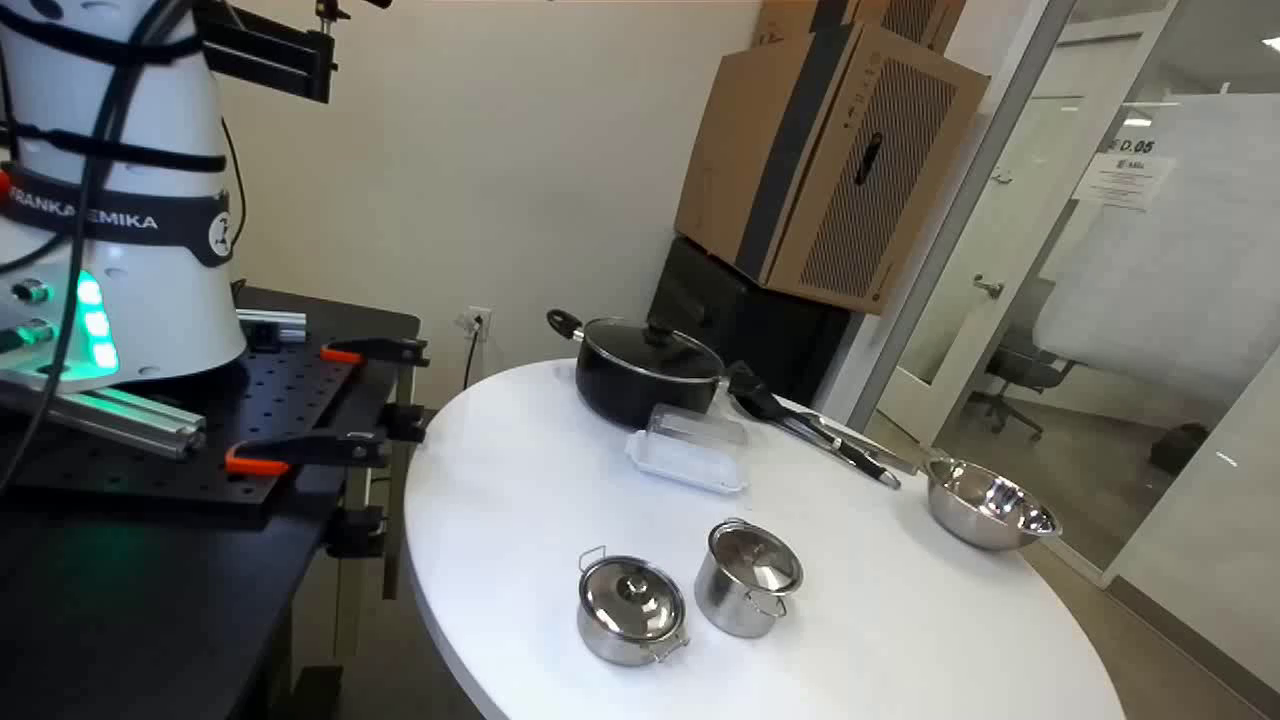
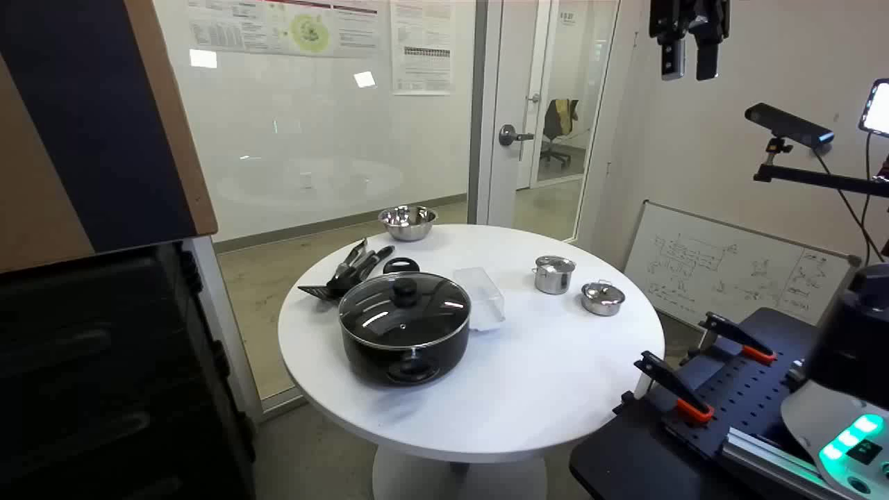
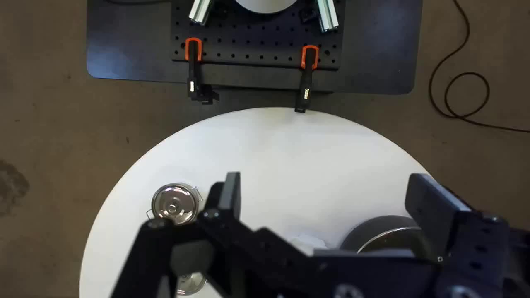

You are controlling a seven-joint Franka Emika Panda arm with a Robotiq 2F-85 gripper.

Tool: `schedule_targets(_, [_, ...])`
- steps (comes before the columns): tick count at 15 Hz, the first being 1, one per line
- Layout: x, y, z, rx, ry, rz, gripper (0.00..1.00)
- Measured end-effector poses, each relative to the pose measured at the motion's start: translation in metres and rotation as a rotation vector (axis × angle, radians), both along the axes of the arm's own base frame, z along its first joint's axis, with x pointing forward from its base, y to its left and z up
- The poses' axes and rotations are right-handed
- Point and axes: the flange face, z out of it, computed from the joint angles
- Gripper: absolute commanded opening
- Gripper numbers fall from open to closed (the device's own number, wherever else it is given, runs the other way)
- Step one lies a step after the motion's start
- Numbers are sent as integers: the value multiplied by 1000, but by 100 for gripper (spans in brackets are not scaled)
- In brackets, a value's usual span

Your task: Take the lid off the pot and put it on the table

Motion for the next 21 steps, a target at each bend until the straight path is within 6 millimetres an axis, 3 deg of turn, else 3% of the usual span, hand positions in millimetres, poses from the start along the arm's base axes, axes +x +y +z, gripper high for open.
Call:
schedule_targets(4, [2, 1, 0, 0, -6, 2, 100])
schedule_targets(8, [11, 15, -5, 8, -39, 13, 100])
schedule_targets(13, [10, 10, -8, -14, -27, 7, 100])
schedule_targets(17, [18, 5, -32, -38, -78, -134, 100])
schedule_targets(21, [41, 34, -65, -21, -178, -226, 100])
